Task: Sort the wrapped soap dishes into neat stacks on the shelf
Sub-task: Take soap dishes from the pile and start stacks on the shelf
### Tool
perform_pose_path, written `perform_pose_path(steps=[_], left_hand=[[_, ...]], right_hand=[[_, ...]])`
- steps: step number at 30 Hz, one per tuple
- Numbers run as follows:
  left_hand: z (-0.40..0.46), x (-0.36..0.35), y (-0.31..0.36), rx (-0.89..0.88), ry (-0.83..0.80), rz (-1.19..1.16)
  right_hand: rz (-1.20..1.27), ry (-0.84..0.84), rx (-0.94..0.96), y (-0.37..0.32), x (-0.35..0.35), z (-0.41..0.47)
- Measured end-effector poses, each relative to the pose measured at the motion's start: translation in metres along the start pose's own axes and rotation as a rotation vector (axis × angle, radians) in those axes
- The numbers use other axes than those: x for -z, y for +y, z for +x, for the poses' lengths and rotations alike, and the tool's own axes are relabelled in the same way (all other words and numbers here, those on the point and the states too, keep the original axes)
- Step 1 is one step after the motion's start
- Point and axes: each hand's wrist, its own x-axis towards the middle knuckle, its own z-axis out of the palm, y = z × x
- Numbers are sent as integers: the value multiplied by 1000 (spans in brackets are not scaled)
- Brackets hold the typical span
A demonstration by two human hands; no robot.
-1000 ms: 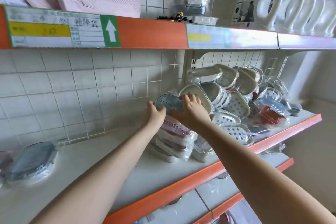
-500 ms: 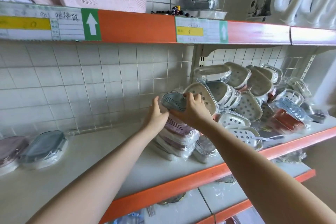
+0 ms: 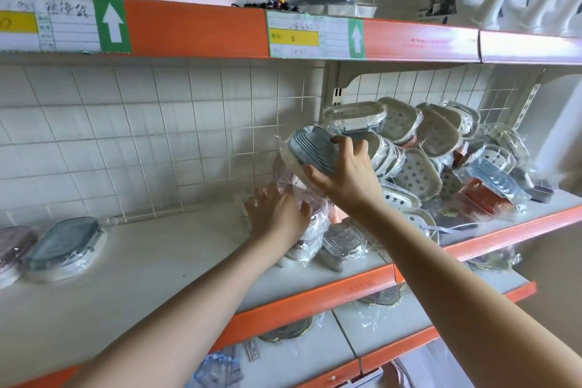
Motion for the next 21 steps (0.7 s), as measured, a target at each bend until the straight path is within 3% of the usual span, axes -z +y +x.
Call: perform_pose_path(steps=[10, 16, 21], left_hand=[[6, -6, 10, -77, -260, 116], [9, 23, 7, -179, -256, 64], [15, 19, -2, -93, -204, 6]], right_hand=[[-14, 24, -83, 15, 8, -11], [-16, 11, -92, 19, 5, -10], [-41, 11, -98, 13, 3, -10]])
